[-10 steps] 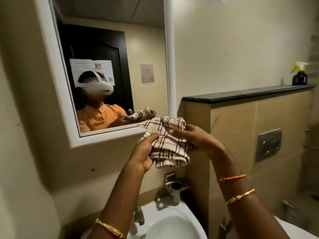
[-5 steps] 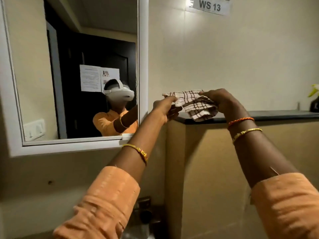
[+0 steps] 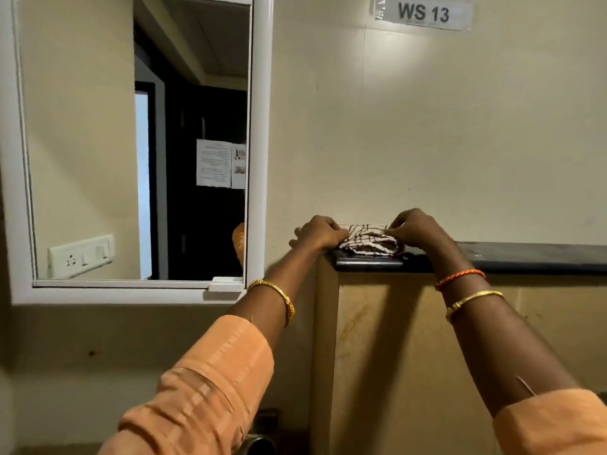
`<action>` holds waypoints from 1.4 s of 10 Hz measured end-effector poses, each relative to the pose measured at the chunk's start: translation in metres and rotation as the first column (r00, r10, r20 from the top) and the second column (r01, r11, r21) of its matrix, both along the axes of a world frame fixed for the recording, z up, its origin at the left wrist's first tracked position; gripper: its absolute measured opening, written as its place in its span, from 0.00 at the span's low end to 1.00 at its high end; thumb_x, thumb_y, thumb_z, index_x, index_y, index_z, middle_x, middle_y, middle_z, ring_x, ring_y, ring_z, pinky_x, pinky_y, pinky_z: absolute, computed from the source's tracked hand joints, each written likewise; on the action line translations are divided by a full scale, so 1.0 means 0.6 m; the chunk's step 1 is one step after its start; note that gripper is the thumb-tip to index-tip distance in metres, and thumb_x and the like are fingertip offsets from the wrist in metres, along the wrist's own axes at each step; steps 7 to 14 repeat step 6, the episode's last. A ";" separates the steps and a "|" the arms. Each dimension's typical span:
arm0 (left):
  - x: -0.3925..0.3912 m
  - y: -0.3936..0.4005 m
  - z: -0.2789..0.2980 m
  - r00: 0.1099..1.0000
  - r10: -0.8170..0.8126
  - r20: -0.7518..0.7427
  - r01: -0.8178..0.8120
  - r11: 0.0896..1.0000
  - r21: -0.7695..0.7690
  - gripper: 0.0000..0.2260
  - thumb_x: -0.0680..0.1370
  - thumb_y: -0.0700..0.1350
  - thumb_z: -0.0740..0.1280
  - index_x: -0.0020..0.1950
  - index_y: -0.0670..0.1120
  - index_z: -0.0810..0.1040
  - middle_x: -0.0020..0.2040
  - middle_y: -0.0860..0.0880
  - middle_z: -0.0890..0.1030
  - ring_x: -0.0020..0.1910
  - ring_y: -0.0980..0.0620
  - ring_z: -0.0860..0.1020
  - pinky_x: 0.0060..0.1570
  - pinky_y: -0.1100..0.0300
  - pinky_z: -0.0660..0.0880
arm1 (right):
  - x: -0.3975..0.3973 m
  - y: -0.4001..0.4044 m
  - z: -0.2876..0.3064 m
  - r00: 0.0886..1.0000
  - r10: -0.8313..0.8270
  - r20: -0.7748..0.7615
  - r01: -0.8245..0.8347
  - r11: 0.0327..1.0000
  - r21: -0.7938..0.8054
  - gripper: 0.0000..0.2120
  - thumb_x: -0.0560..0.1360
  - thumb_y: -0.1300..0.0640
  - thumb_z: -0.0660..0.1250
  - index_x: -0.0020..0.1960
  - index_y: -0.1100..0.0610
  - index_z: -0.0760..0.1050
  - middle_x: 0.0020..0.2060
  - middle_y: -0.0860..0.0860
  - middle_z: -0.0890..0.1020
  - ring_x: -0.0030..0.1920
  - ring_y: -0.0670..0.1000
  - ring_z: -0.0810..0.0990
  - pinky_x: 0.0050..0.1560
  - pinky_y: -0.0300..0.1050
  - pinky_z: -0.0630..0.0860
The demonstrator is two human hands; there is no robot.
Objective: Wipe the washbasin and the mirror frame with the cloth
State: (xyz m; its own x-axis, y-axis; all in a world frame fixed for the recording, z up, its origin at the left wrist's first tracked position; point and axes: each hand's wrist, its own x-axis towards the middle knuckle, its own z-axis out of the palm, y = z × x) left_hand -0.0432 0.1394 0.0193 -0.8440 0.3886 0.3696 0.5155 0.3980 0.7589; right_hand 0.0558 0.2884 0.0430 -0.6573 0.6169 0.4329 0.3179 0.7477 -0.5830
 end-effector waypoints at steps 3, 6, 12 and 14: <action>0.037 -0.031 -0.002 0.975 0.050 -0.218 -0.092 0.977 -0.191 0.16 0.74 0.59 0.64 0.58 0.53 0.80 0.65 0.46 0.74 0.67 0.42 0.65 0.61 0.47 0.60 | 0.017 -0.035 -0.008 0.985 -0.143 -0.095 0.146 0.989 0.026 0.11 0.73 0.55 0.68 0.52 0.59 0.80 0.52 0.59 0.82 0.54 0.61 0.78 0.57 0.52 0.74; 0.124 -0.168 -0.052 0.774 0.161 -0.613 -0.097 0.986 0.137 0.07 0.75 0.47 0.61 0.38 0.47 0.70 0.39 0.44 0.81 0.37 0.46 0.71 0.41 0.56 0.64 | 0.070 -0.217 -0.047 0.780 0.004 -0.625 0.075 0.992 0.101 0.12 0.76 0.54 0.59 0.38 0.60 0.72 0.33 0.55 0.76 0.34 0.54 0.73 0.31 0.41 0.64; 0.124 -0.168 -0.052 0.774 0.161 -0.613 -0.097 0.986 0.137 0.07 0.75 0.47 0.61 0.38 0.47 0.70 0.39 0.44 0.81 0.37 0.46 0.71 0.41 0.56 0.64 | 0.070 -0.217 -0.047 0.780 0.004 -0.625 0.075 0.992 0.101 0.12 0.76 0.54 0.59 0.38 0.60 0.72 0.33 0.55 0.76 0.34 0.54 0.73 0.31 0.41 0.64; 0.124 -0.168 -0.052 0.774 0.161 -0.613 -0.097 0.986 0.137 0.07 0.75 0.47 0.61 0.38 0.47 0.70 0.39 0.44 0.81 0.37 0.46 0.71 0.41 0.56 0.64 | 0.070 -0.217 -0.047 0.780 0.004 -0.625 0.075 0.992 0.101 0.12 0.76 0.54 0.59 0.38 0.60 0.72 0.33 0.55 0.76 0.34 0.54 0.73 0.31 0.41 0.64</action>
